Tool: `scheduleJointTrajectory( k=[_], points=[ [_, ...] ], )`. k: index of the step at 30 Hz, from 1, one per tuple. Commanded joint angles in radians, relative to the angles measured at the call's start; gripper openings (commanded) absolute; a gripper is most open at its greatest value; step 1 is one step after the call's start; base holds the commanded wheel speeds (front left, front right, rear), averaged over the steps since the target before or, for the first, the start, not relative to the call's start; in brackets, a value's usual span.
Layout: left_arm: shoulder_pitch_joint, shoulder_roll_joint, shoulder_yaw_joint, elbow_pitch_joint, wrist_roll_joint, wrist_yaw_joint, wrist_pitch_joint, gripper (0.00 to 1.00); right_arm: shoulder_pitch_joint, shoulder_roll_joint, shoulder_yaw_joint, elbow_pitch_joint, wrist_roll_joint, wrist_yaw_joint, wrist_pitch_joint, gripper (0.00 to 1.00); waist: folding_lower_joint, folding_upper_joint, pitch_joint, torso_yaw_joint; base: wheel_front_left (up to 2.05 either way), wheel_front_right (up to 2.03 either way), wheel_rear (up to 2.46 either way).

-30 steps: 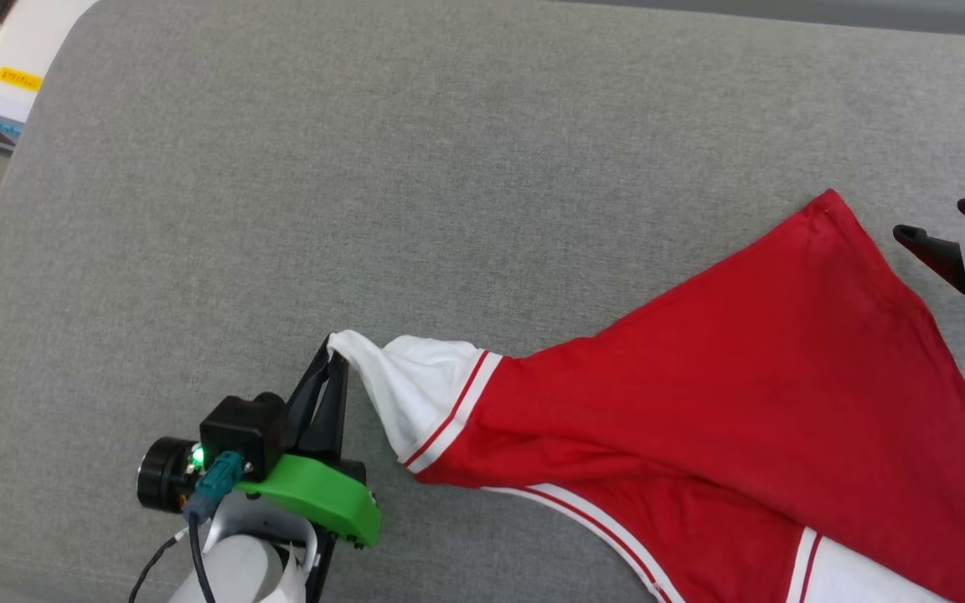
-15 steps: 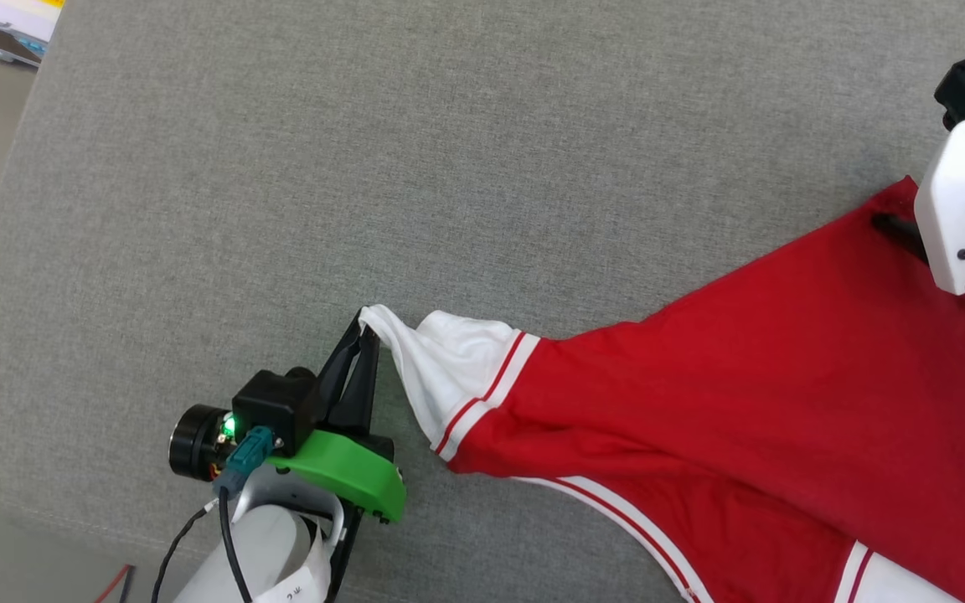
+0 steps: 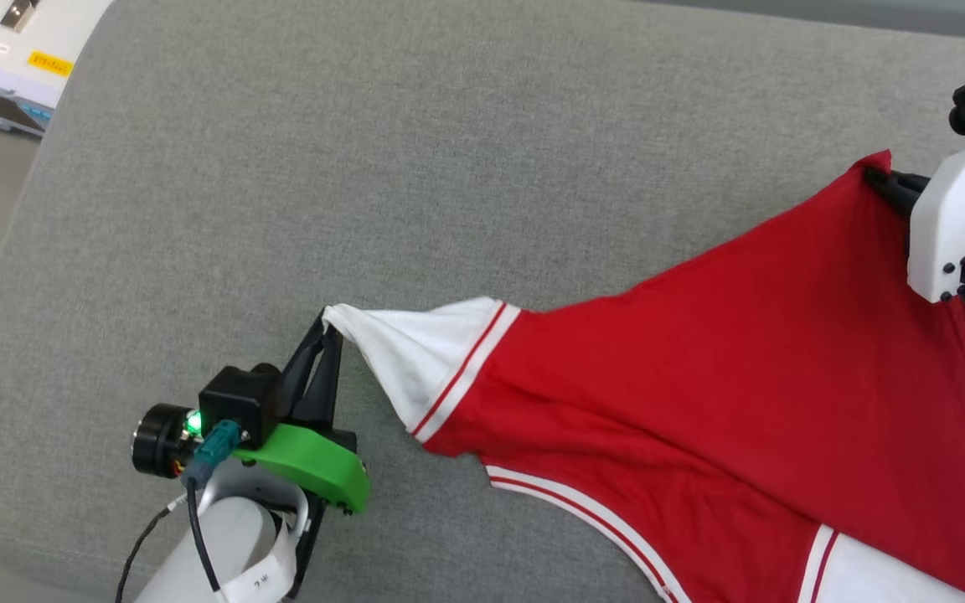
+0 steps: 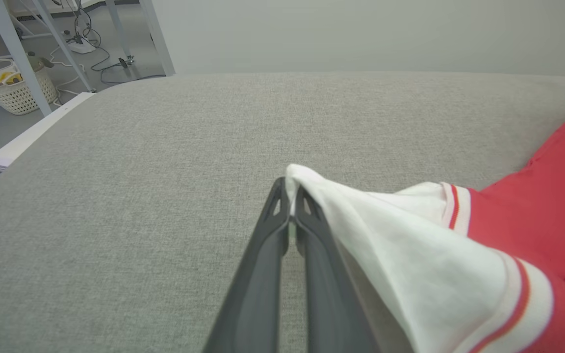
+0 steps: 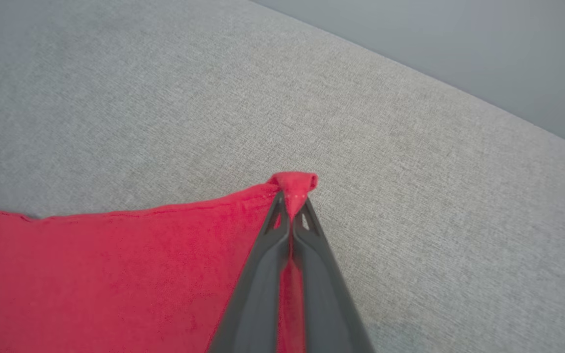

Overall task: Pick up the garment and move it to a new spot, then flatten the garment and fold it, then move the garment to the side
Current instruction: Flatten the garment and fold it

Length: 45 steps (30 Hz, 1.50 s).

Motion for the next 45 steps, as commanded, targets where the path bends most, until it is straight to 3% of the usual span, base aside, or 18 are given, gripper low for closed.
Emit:
scheduleJointTrajectory(
  k=[1, 6, 9, 18, 24, 30, 36, 41, 45],
  points=[
    [-0.03, 0.014, 0.012, -0.008, -0.004, -0.003, -0.006, 0.0, 0.018, -0.014, -0.004, -0.015, 0.009, -0.001, -0.034, 0.0, 0.0, 0.0, -0.085, -0.04, 0.0, 0.0, 0.0],
    [-0.121, 0.062, 0.046, -0.04, 0.001, -0.012, 0.01, 0.0, 0.063, -0.043, -0.056, -0.086, 0.026, -0.001, -0.196, 0.0, 0.0, 0.0, -0.167, -0.095, 0.0, 0.0, 0.0],
    [-0.187, 0.082, 0.051, -0.078, 0.015, -0.017, 0.035, 0.0, 0.078, -0.045, -0.097, -0.125, 0.02, -0.001, -0.234, 0.0, 0.0, 0.0, -0.183, -0.116, 0.0, 0.0, 0.0],
    [-0.455, 0.139, 0.045, -0.13, 0.07, -0.075, 0.128, 0.0, 0.013, -0.008, -0.217, -0.222, -0.035, -0.001, -0.22, 0.0, 0.0, 0.0, -0.13, -0.171, 0.0, 0.0, 0.0],
    [-0.76, 0.127, 0.032, -0.08, 0.088, -0.154, 0.181, 0.0, -0.17, 0.042, -0.316, -0.227, -0.087, -0.001, -0.164, 0.0, 0.0, 0.0, -0.01, -0.19, 0.0, 0.0, 0.0],
    [-1.117, 0.116, -0.006, 0.032, 0.143, -0.208, 0.209, 0.0, -0.447, 0.098, -0.366, -0.144, -0.184, -0.001, -0.137, 0.0, 0.0, 0.0, 0.118, -0.204, 0.0, 0.0, 0.0],
    [-1.431, 0.105, -0.028, 0.159, 0.149, -0.228, 0.209, 0.0, -0.729, 0.143, -0.361, -0.027, -0.293, -0.001, -0.175, 0.0, 0.0, 0.0, 0.208, -0.21, 0.0, 0.0, 0.0],
    [-1.628, 0.112, -0.068, 0.325, 0.129, -0.233, 0.171, 0.0, -0.932, 0.17, -0.322, 0.115, -0.35, -0.001, -0.236, 0.0, 0.0, 0.0, 0.273, -0.205, 0.0, 0.0, 0.0],
    [-1.637, 0.112, -0.094, 0.404, 0.106, -0.234, 0.122, 0.0, -0.963, 0.185, -0.285, 0.188, -0.344, -0.001, -0.275, 0.0, 0.0, 0.0, 0.297, -0.201, 0.0, 0.0, 0.0]
  ],
)
